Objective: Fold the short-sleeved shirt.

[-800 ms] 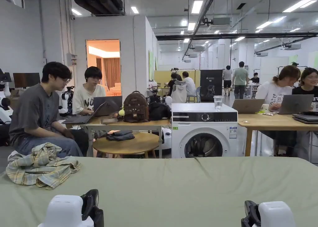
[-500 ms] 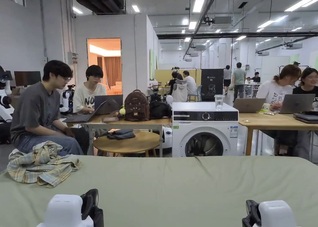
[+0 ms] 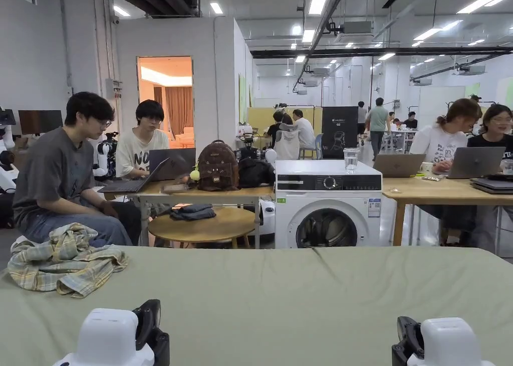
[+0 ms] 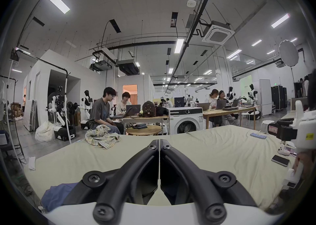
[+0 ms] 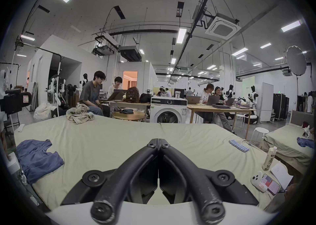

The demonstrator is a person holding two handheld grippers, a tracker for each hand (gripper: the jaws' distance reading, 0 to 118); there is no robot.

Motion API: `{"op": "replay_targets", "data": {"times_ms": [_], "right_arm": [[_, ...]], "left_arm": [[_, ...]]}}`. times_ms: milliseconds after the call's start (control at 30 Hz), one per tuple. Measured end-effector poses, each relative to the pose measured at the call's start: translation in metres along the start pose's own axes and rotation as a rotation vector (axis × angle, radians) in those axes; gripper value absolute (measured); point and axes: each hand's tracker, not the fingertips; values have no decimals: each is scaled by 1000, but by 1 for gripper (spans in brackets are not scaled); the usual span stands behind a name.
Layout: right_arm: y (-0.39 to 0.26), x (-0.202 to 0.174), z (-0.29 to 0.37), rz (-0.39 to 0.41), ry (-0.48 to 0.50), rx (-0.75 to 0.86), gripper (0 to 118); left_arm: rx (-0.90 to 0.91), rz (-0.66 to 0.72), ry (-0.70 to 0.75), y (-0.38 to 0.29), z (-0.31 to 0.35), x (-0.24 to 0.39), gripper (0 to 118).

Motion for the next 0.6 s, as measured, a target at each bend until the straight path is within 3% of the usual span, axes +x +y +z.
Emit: {"op": "replay_targets", "data": {"times_ms": [600], "right_arm": [[0, -1, 0, 33, 6, -15, 0]], "left_arm": [[-5, -4, 5, 0, -1, -3, 0]]}}
